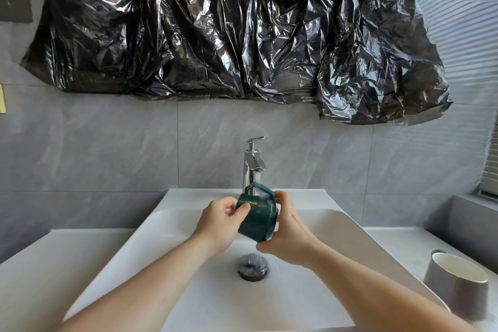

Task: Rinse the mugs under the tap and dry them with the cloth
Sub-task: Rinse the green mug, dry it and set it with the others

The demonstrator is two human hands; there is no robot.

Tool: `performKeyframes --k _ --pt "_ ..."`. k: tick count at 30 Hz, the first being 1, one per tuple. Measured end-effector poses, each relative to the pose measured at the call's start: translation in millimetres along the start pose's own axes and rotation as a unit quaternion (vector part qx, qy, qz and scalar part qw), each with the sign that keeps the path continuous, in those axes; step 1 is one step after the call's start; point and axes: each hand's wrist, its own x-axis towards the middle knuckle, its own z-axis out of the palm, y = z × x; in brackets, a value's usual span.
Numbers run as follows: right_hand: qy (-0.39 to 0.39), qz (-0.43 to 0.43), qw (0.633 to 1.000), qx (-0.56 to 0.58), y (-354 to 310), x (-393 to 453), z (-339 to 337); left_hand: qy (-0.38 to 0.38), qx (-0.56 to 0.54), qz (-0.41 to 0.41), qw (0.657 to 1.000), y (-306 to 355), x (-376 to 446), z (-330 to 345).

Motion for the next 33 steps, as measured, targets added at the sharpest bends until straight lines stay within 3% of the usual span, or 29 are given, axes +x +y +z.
performKeyframes --k 12,26,33 --pt "-0.029 0.022 0.999 -0.006 6.9 1.5 1.4 0.005 0.038 0.002 0.999 -0.4 -1.8 0.5" --pt "-0.024 0.034 0.993 0.108 1.5 1.3 -2.5 -0.026 -0.193 -0.136 0.971 -6.3 7.9 1.0" --pt "0.025 0.024 0.994 0.107 -2.0 2.7 -1.1 -0.047 -0.131 -0.155 0.978 -12.2 10.1 1.5"
